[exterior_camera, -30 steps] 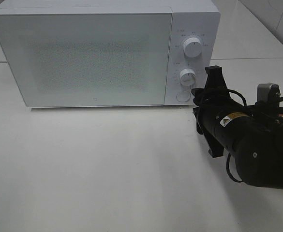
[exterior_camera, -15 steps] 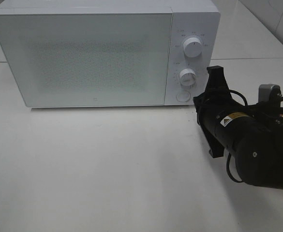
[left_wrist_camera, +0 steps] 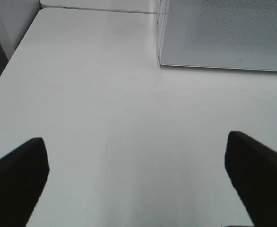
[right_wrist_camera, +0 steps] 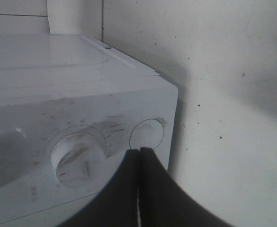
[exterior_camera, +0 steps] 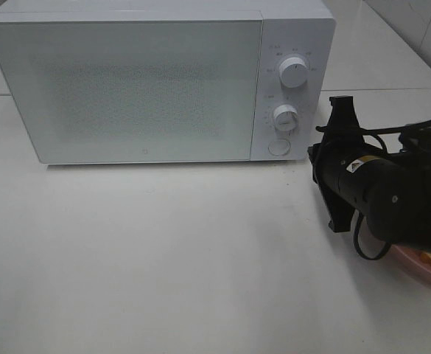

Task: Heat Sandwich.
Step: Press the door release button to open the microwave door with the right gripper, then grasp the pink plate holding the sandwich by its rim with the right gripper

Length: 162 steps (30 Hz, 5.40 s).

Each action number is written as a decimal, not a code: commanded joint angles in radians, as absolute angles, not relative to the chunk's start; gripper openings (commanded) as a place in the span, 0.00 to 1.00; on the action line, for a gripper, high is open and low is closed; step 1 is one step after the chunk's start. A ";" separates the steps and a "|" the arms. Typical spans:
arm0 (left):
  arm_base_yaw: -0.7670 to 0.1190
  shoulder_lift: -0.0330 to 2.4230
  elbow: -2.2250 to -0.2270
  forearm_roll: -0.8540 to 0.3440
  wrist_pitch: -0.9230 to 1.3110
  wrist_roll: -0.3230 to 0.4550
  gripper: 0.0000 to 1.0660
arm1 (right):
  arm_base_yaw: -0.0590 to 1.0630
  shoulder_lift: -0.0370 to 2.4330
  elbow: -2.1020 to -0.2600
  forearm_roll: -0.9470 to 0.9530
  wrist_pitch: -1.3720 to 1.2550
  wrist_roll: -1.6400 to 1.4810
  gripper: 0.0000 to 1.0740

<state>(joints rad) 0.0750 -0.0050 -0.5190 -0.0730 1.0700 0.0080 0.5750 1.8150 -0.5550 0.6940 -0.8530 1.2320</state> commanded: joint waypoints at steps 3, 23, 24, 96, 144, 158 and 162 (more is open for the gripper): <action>0.070 -0.021 -0.517 -0.074 1.071 0.010 0.90 | 0.557 1.874 -0.605 0.653 -0.825 1.241 0.00; 0.070 -0.021 -0.517 -0.074 1.071 0.010 0.90 | 0.524 2.090 -0.835 0.575 -0.809 1.306 0.00; 0.070 -0.021 -0.517 -0.074 1.071 0.010 0.90 | 0.519 2.093 -0.843 0.572 -0.813 1.306 0.00; 0.070 -0.021 -0.517 -0.074 1.071 0.010 0.90 | 0.476 2.134 -0.984 0.591 -0.957 1.327 0.00; 0.070 -0.021 -0.517 -0.074 1.071 0.010 0.90 | 0.478 1.620 -0.602 0.274 -0.140 0.969 0.05; 0.070 -0.021 -0.517 -0.074 1.071 0.010 0.90 | 0.478 1.461 -0.602 0.277 0.247 0.146 0.09; 0.070 -0.021 -0.517 -0.074 1.071 0.010 0.90 | 0.478 1.425 -0.602 0.245 0.340 0.000 0.12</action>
